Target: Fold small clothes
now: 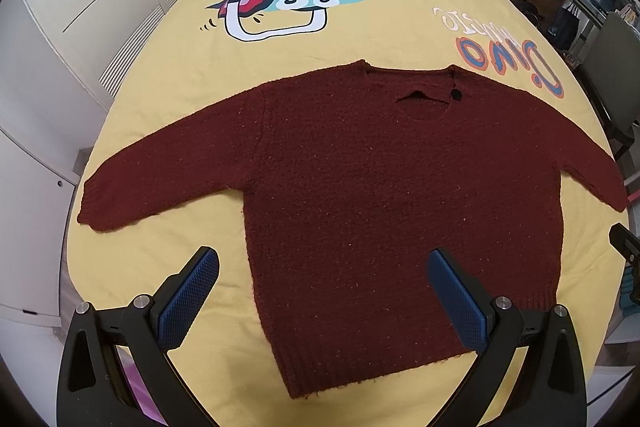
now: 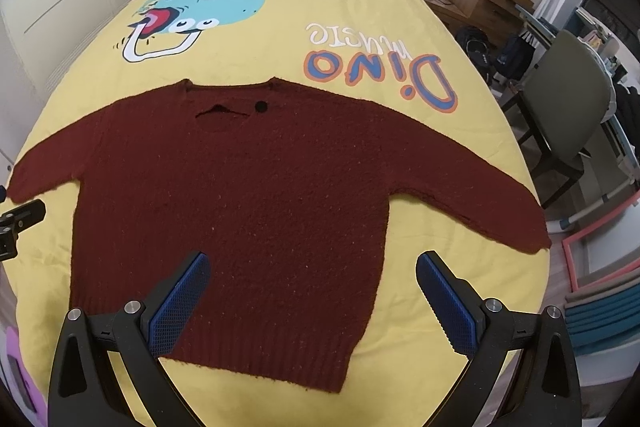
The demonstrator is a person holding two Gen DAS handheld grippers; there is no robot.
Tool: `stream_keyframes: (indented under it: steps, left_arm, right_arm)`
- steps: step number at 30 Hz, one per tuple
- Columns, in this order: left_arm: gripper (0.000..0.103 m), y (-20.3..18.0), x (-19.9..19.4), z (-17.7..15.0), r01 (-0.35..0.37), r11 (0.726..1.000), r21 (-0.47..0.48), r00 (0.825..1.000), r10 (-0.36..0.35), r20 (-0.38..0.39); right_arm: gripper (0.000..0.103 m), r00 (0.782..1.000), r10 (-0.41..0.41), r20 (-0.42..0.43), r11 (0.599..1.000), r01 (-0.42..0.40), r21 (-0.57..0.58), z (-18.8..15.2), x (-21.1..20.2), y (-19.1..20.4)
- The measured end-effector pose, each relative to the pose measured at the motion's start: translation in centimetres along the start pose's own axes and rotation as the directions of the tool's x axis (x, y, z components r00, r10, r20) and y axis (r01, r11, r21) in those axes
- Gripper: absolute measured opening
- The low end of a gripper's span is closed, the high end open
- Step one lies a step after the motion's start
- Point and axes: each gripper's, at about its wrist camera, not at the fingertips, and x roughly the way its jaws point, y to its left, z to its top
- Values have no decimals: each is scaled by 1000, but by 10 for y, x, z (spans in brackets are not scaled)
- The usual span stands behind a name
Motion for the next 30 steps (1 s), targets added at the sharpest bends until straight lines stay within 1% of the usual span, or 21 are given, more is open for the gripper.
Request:
stream_keyframes:
  steps: [30]
  left_arm:
    - [102, 7, -4, 2, -8, 1000, 3, 1000, 8, 9]
  right_arm:
    - [103, 999, -38, 4, 999, 38, -15, 3, -7, -4]
